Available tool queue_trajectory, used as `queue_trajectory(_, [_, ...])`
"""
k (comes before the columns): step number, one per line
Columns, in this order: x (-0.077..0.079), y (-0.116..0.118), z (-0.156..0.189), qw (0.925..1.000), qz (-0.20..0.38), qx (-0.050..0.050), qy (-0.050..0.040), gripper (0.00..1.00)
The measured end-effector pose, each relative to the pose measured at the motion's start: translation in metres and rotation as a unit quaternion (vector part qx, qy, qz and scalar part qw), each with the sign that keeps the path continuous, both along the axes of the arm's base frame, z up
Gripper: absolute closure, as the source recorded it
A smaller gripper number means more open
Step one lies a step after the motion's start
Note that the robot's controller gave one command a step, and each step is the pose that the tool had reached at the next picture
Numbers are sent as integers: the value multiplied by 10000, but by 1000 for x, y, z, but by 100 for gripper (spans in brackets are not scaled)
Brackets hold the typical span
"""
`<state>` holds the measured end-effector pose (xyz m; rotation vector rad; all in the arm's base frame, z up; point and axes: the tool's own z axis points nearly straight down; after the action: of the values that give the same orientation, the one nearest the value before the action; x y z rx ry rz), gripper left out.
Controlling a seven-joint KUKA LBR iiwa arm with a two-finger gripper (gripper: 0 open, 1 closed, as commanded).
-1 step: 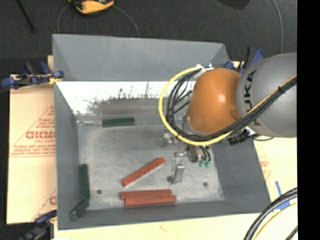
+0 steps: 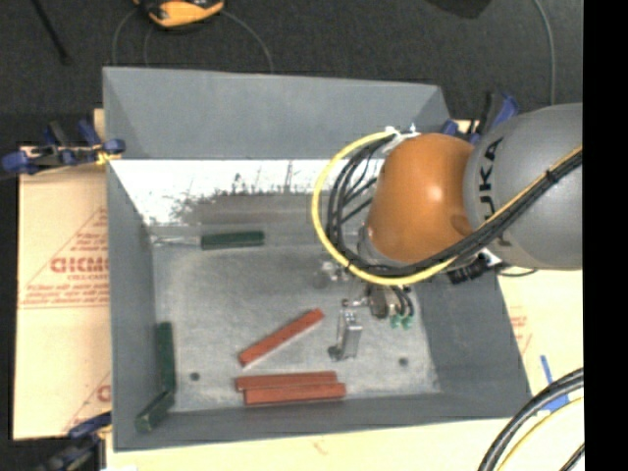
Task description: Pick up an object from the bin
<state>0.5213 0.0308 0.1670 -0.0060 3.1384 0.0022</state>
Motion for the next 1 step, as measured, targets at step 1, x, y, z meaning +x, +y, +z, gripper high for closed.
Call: queue_trajectory(1, [43,7,-81,10000,47,-1,-34,0])
